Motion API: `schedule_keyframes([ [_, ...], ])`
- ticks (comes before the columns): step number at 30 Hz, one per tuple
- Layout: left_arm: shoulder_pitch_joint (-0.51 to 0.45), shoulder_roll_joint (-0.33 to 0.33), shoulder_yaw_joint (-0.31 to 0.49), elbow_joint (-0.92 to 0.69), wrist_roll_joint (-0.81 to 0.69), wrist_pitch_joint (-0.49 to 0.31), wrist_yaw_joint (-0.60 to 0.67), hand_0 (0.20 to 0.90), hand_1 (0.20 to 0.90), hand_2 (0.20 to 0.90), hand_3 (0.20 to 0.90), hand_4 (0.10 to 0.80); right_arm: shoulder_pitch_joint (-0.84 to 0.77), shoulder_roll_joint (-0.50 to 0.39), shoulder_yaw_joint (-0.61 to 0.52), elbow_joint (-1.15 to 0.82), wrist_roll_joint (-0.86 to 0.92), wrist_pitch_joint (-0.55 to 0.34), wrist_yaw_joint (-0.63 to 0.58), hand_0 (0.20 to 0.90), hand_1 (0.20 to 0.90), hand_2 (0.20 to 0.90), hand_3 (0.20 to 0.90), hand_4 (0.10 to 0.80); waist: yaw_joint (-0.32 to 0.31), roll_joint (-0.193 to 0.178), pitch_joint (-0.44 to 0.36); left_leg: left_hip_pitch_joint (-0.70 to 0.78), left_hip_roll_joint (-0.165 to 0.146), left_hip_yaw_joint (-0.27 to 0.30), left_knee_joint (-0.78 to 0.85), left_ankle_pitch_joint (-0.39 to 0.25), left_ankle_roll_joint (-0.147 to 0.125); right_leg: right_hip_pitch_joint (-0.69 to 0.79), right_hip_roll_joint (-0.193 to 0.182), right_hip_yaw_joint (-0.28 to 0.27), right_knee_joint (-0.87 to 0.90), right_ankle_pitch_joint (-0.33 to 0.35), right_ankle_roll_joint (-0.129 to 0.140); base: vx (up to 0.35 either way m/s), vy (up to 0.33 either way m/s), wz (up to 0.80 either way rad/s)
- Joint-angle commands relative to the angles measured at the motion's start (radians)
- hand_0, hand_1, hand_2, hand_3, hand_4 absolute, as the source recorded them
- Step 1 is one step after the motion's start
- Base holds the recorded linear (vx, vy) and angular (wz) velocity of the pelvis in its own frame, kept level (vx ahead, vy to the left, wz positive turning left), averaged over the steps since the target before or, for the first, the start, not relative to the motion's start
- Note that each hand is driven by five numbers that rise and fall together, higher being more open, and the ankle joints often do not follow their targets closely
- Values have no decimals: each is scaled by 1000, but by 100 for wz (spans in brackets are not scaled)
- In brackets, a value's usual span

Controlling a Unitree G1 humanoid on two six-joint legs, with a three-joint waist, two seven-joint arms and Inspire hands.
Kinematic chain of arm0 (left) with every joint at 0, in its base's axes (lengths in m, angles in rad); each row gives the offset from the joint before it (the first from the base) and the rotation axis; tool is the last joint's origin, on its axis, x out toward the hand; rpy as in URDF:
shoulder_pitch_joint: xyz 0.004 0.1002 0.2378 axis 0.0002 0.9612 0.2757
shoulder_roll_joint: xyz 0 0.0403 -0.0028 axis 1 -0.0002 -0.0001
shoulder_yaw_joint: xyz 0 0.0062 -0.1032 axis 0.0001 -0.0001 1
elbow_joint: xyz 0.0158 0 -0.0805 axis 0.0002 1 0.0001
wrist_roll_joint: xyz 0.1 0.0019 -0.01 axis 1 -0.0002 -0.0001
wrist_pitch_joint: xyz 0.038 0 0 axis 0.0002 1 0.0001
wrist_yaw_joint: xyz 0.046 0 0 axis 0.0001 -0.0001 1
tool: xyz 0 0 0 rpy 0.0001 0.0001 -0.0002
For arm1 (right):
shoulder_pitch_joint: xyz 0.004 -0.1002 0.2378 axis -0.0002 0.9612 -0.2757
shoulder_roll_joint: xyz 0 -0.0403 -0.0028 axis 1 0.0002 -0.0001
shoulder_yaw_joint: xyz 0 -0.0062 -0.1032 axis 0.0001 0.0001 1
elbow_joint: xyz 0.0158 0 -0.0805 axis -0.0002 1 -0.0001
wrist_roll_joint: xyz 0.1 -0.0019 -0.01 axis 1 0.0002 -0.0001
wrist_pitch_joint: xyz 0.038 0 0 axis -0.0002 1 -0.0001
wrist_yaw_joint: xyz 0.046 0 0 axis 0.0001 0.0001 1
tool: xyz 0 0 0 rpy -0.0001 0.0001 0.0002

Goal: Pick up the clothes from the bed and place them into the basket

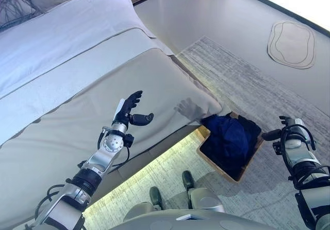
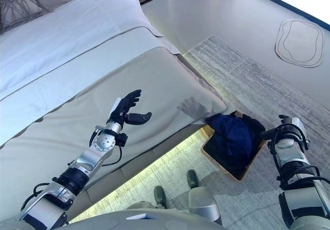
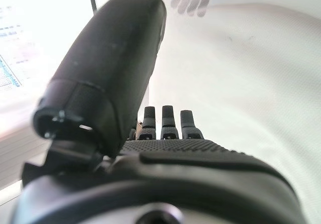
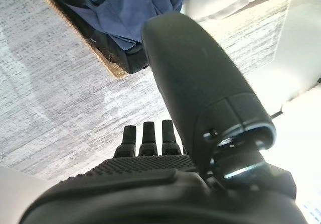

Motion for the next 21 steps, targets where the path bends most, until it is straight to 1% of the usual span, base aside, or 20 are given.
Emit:
schedule_keyframes([
  [1, -50, -13, -24, 66, 53, -46, 26, 900, 900, 900, 900, 800, -52, 8, 39, -108, 2, -64, -80, 900, 900, 900, 900, 800, 0, -20, -92, -6, -15, -33, 18, -68, 10, -5, -13, -10, 7, 1, 47, -20, 36, -6],
  [5, -37, -39, -27, 146, 72, -41, 42, 900, 900, 900, 900, 800, -19, 81, 58, -192, 9, -96, -150, 900, 900, 900, 900, 800, -5, -20, -95, -5, -16, -36, 25, -71, 12, -4, -16, -6, 10, -2, 47, 8, 20, -7],
  [8, -10, -76, -23, 204, 104, -36, 62, 900, 900, 900, 900, 800, 31, 162, 91, -260, -44, -123, -231, 900, 900, 900, 900, 800, -1, -19, -95, -4, -19, -47, 28, -72, 14, -1, -20, -10, 12, -3, 47, 7, 3, -2],
  [9, -6, -87, -21, 226, 109, -40, 65, 900, 900, 900, 900, 800, 39, 181, 105, -267, -61, -131, -243, 900, 900, 900, 900, 800, 2, -18, -94, -4, -21, -52, 27, -71, 16, 0, -22, -13, 12, -3, 47, 0, 0, 0],
  [10, -6, -87, -21, 227, 109, -41, 65, 900, 900, 900, 900, 800, 39, 182, 105, -267, -61, -131, -243, 900, 900, 900, 900, 800, 1, -18, -94, -4, -21, -52, 27, -71, 16, 0, -22, -13, 12, -3, 47, 0, 0, 0],
  [11, 4, -107, -14, 268, 119, -51, 71, 900, 900, 900, 900, 800, 54, 216, 134, -284, -87, -144, -270, 900, 900, 900, 900, 800, 8, -16, -95, -4, -24, -60, 23, -68, 17, 3, -25, -19, 11, -4, 48, 0, 0, 0],
  [15, 41, -144, 12, 353, 139, -77, 76, 900, 900, 900, 900, 800, 112, 280, 217, -319, -213, -163, -257, 900, 900, 900, 900, 800, 27, -16, -104, -9, -33, -89, 11, -62, 19, 10, -33, -37, 10, -12, 50, 54, 24, 11],
  [17, 50, -152, 13, 379, 154, -89, 74, 900, 900, 900, 900, 800, 124, 285, 246, -305, -252, -167, -251, 900, 900, 900, 900, 800, 38, -19, -109, -11, -35, -100, 6, -61, 19, 14, -36, -48, 10, -16, 51, 49, 0, 19],
  [18, 56, -154, 11, 388, 168, -87, 72, 900, 900, 900, 900, 800, 128, 283, 265, -291, -279, -170, -233, 900, 900, 900, 900, 800, 49, -21, -115, -14, -36, -110, 6, -61, 20, 17, -38, -56, 10, -19, 51, 54, -15, 15],
  [21, 61, -153, 1, 415, 187, -67, 45, 900, 900, 900, 900, 800, 125, 282, 290, -242, -280, -169, -208, 900, 900, 900, 900, 800, 73, -30, -129, -22, -40, -133, 6, -58, 21, 26, -42, -80, 6, -24, 52, 66, -19, 30],
])
